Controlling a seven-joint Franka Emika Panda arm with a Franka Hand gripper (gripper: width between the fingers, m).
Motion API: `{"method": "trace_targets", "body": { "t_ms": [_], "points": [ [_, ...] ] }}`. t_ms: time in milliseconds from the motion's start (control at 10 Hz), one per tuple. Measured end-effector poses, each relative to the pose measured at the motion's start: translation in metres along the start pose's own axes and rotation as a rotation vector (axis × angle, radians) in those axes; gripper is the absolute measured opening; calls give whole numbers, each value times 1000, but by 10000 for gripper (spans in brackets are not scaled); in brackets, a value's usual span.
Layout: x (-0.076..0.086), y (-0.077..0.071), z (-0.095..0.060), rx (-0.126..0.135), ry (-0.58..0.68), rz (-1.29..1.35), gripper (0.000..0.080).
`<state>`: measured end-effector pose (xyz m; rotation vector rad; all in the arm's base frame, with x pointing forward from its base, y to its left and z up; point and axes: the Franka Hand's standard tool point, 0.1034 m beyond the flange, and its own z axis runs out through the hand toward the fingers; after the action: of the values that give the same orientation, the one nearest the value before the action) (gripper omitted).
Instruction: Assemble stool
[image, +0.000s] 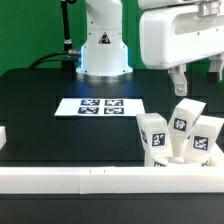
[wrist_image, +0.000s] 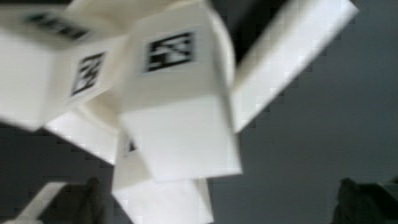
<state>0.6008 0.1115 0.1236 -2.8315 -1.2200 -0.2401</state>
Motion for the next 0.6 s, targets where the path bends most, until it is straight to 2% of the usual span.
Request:
{"method": "trace_targets", "body": {
  "t_ms": [100, 400, 500, 600],
  "points": [
    [-2, 7, -1, -17, 4, -133, 649],
    [-4, 10, 0, -24, -6, -169, 649],
    [-5, 6, 2, -18, -26, -112, 649],
    [-7, -5, 7, -13, -94, -56, 649]
  ]
}}
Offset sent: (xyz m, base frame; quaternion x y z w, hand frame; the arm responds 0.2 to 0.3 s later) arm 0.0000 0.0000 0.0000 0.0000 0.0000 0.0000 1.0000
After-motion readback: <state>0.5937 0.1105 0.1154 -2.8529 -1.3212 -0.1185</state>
